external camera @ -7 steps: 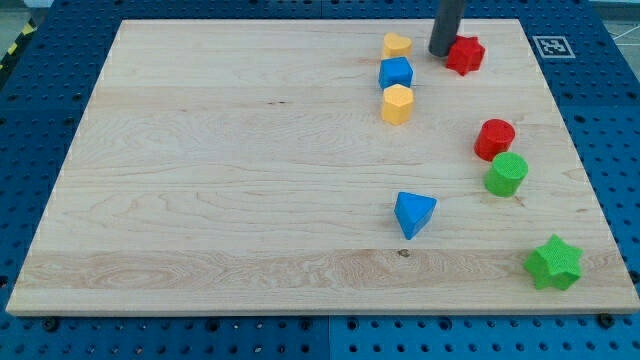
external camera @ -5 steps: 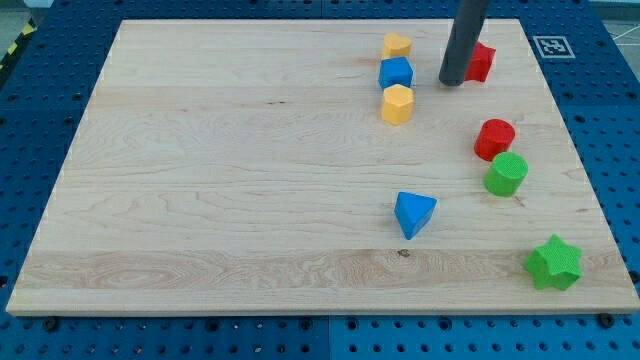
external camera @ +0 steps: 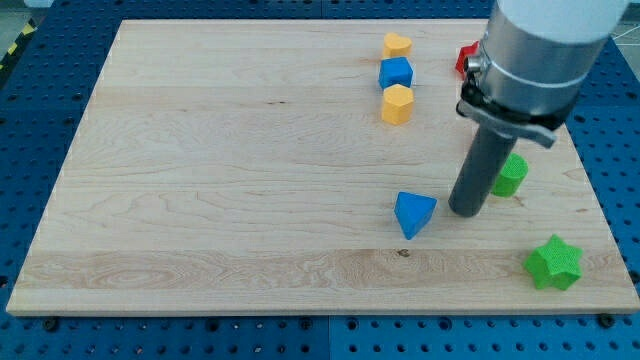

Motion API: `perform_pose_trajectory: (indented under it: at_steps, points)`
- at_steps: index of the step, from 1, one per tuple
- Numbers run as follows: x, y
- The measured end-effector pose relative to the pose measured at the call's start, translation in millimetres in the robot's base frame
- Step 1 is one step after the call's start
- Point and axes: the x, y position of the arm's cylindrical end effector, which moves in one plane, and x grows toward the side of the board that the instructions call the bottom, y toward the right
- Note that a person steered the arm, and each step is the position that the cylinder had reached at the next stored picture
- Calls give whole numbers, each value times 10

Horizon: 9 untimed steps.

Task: Move the blue triangle towards the yellow hexagon

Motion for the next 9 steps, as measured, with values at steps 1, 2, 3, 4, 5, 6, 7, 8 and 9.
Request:
perform_pose_trajectory:
  at_steps: [1, 2, 3, 4, 5, 6, 7, 8, 9]
  points:
    - [335, -222]
    - [322, -356]
    - [48, -469]
    - [-123, -466]
    - [-166, -631]
    - [-153, -725]
    - [-263, -725]
    - [-392, -718]
    - [-482, -576]
